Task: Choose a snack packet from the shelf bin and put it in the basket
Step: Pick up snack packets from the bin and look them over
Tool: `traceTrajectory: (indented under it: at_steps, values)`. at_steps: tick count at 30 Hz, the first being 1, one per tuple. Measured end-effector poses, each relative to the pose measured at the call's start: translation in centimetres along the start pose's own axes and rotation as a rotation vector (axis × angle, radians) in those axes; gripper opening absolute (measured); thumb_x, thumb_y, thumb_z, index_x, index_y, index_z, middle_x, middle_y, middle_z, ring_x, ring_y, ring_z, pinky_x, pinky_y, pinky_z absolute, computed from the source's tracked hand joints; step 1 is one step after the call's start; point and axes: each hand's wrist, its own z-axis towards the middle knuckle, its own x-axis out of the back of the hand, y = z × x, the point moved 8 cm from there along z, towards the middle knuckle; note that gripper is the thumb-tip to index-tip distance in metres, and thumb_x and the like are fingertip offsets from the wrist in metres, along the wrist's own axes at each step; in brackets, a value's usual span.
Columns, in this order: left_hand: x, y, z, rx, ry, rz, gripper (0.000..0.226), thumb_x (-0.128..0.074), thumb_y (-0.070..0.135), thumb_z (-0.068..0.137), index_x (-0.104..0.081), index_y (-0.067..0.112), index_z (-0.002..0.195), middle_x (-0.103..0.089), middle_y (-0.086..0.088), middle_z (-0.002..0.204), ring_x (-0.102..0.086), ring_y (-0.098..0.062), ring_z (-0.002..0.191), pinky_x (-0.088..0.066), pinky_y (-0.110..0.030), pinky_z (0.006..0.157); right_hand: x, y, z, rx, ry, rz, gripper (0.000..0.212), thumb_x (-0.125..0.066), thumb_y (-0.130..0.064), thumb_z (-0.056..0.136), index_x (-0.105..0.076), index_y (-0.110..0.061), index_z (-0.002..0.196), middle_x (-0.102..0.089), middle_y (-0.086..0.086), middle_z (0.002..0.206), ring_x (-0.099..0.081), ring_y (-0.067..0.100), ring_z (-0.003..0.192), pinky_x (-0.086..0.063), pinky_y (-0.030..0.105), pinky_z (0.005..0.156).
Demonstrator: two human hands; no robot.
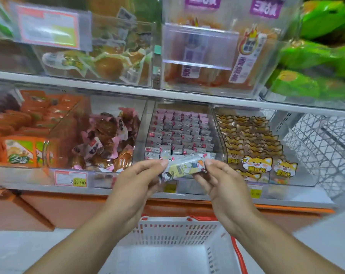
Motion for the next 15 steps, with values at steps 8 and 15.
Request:
traceTrajectory:
  at_steps: [8,15]
  values:
    - [1.3,-0.6,-0.2,0.059,0.070,-0.143,0.041,-0.084,0.042,0.061,-0.083,0.013,0.091,-0.079,-0.009,0.105,-0.077,-0.015,0.088,-0.059,-0.017,0.066,-0.2,0.1,0.6,-0.050,-0.140,0.028,0.017,-0.061,-0.013,0.099,-0.073,-0.002,0.104,-0.077,0.009,0.085,-0.077,0.028,0.090,-0.062,0.029,0.074]
    - [1.5,-0.9,-0.1,0.057,0.126,-0.159,0.048,-0.078,0.042,0.076,-0.072,0.006,0.109,-0.079,-0.012,0.102,-0.076,-0.019,0.082,-0.058,-0.018,0.062,-0.5,-0.7,0.4,0.104,-0.295,-0.256,0.036,-0.064,-0.022,0.098,-0.064,-0.027,0.134,-0.076,0.000,0.108,-0.075,0.022,0.101,-0.061,0.031,0.084]
